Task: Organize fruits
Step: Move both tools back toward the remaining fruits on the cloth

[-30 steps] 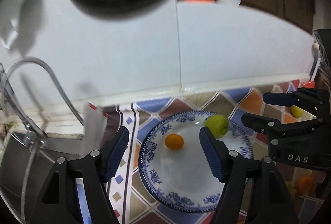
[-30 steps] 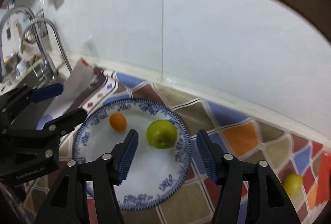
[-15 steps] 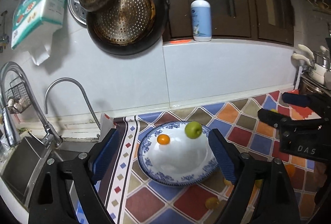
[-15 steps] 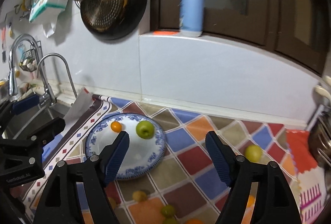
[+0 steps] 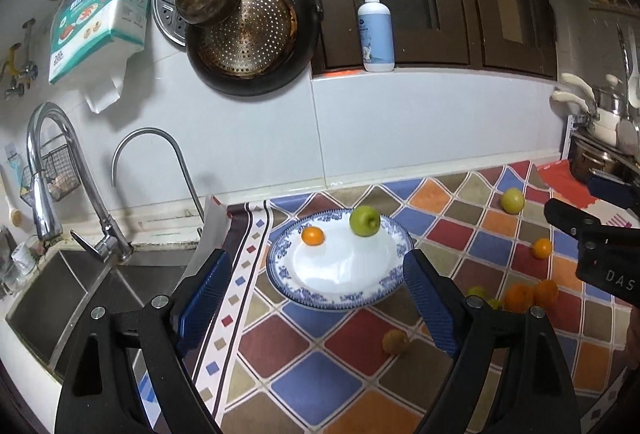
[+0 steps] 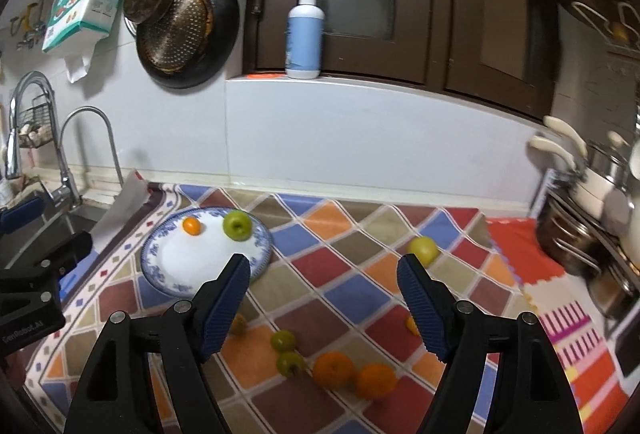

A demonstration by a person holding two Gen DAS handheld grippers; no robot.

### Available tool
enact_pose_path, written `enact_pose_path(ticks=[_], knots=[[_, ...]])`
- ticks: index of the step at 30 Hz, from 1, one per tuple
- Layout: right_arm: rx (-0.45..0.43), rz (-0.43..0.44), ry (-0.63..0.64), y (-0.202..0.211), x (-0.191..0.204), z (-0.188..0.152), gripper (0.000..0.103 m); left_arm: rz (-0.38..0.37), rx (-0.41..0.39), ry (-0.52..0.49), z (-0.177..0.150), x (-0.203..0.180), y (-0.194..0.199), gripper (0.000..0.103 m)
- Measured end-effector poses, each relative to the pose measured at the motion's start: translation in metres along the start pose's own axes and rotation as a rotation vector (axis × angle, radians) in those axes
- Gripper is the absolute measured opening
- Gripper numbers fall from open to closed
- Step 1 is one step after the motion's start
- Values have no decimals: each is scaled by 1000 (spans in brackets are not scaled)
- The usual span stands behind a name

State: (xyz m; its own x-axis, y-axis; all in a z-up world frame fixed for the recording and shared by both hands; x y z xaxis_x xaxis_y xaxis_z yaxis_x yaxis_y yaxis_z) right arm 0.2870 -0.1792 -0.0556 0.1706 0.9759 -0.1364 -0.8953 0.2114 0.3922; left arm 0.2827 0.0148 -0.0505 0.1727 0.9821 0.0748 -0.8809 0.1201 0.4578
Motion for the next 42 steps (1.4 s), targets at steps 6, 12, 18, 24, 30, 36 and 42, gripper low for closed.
enact_pose_path(ticks=[6, 12, 18, 24, 30, 36, 42], knots=[[48, -10, -16, 4, -10, -25, 76, 10, -1, -35, -14, -12, 3, 88], [108, -11, -18, 0, -16, -50, 76, 18, 35, -73, -32, -24, -3, 88], [159, -28, 21, -8, -19, -73, 76, 11, 90, -103, -52, -33, -13, 88], [206, -63, 57, -21, -26, -91, 76, 19, 144, -106, -68, -40, -31, 88], [279, -84, 47, -40, -35, -113, 70, 10, 185, -111, -76, -47, -51, 83], [335, -72, 29, -62, -38, -124, 62, -22, 249, -118, -85, -52, -75, 70], [367, -67, 39, -78, -36, -128, 58, -61, 308, -116, -94, -56, -93, 63]])
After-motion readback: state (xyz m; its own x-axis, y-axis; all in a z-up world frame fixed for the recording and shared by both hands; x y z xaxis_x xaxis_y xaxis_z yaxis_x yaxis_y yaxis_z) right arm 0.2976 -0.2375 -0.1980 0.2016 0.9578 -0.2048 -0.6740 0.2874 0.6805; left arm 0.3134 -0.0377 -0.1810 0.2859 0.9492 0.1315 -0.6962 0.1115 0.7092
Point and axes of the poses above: each gripper's, at about its wrist camera, not at the fingertips, and y roughly against the way its jaws point, x to its left, z to its top, the point moved 7 cm from there along -y, roughly the way its jaws point, and after that the axes turned 7 degrees about -z, right-handed, at the moved point
